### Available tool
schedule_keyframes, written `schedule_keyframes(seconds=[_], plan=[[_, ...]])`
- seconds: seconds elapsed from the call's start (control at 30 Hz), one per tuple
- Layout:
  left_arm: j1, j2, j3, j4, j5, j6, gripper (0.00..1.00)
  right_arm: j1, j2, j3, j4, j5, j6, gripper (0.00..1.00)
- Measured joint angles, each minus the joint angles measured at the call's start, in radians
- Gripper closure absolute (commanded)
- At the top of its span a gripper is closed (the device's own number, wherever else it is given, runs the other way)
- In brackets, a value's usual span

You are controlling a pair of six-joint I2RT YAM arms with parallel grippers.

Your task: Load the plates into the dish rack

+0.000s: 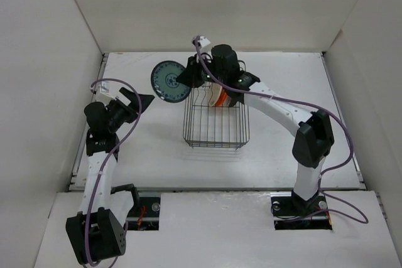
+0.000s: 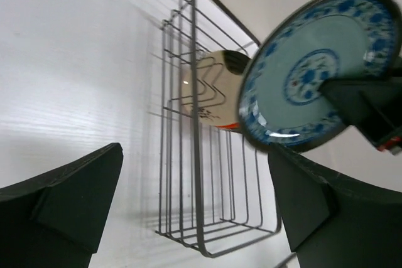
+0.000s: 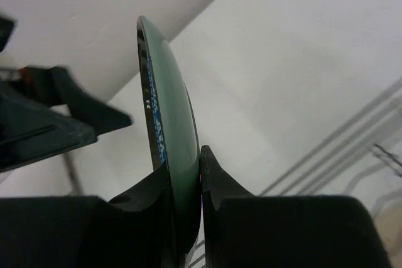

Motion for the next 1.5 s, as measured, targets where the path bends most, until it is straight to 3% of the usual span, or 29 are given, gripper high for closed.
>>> schedule_keyframes(seconds=[0.13, 0.33, 0.5, 0.83, 1.5], plan=[[-0.001, 0.0, 0.015, -0.095, -0.103, 0.022, 0.0, 0.001, -0.052, 0.023, -0.127, 0.332, 0.013, 1.0], [0.007, 0.054, 0.034, -0.214, -0.245, 0.042, 0.0, -0.002, -0.021, 0.187, -0.422, 0.879, 0.103, 1.0], [0.08, 0.162, 0.039, -0.283, -0.293, 0.048, 0.0, -0.001, 0.016, 0.21, -0.58, 1.091, 0.179, 1.0], [0.174, 0.234, 0.04, -0.323, -0.263, 0.056, 0.0, -0.001, 0.135, 0.253, -0.684, 1.138, 0.266, 1.0], [0.179, 0.24, 0.04, -0.326, -0.245, 0.068, 0.0, 0.012, 0.254, 0.345, -0.669, 1.072, 0.322, 1.0]])
